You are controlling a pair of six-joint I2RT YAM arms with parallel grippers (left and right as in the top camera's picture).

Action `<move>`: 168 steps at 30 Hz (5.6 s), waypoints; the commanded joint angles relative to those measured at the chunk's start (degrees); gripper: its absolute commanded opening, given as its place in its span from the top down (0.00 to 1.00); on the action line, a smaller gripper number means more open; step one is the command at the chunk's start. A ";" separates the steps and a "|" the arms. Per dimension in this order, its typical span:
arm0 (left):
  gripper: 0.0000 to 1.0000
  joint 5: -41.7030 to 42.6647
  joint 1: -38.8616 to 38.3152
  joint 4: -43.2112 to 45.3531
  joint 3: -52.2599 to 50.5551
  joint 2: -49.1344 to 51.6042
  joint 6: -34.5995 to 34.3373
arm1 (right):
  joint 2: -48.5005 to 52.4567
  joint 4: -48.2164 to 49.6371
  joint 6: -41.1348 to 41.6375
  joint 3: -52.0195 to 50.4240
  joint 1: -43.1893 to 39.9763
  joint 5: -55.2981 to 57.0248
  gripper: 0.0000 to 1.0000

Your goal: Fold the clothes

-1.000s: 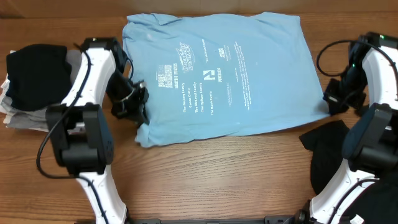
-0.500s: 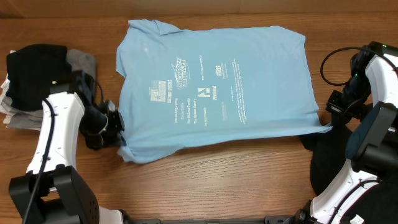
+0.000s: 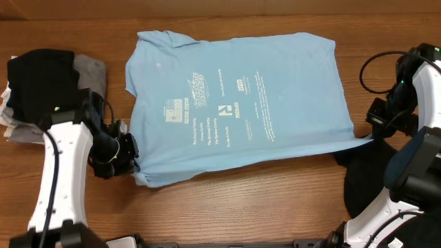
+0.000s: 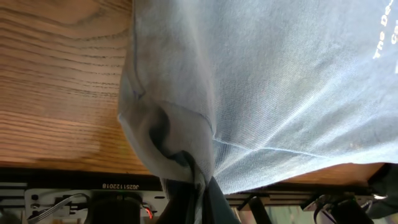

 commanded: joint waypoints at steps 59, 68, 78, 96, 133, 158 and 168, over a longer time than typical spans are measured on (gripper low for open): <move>0.96 12.70 0.98 43.12 0.09 21.92 -9.64 | 5.84 36.70 1.31 -0.09 6.71 -6.32 0.91; 0.96 21.16 0.98 48.06 0.09 21.92 -11.91 | 5.84 36.59 1.29 -0.09 6.69 -6.32 0.91; 0.65 16.00 0.98 51.63 0.09 21.92 -15.32 | 5.84 35.41 1.31 -0.09 6.71 -6.32 0.91; 0.43 -8.66 -25.88 45.79 0.98 20.04 -6.29 | 5.84 33.22 1.25 -0.09 6.71 -6.32 0.91; 0.55 -13.90 -31.67 46.49 -3.58 20.44 -6.95 | 5.84 32.11 1.09 -0.09 6.69 -6.32 0.91; 0.63 -16.17 -34.53 44.57 -3.52 24.74 -8.11 | 5.84 31.74 1.07 -0.09 6.69 -6.29 0.91; 0.96 -21.42 -31.80 36.28 5.92 22.97 -7.45 | 5.84 31.45 1.07 -0.09 6.69 -6.29 0.91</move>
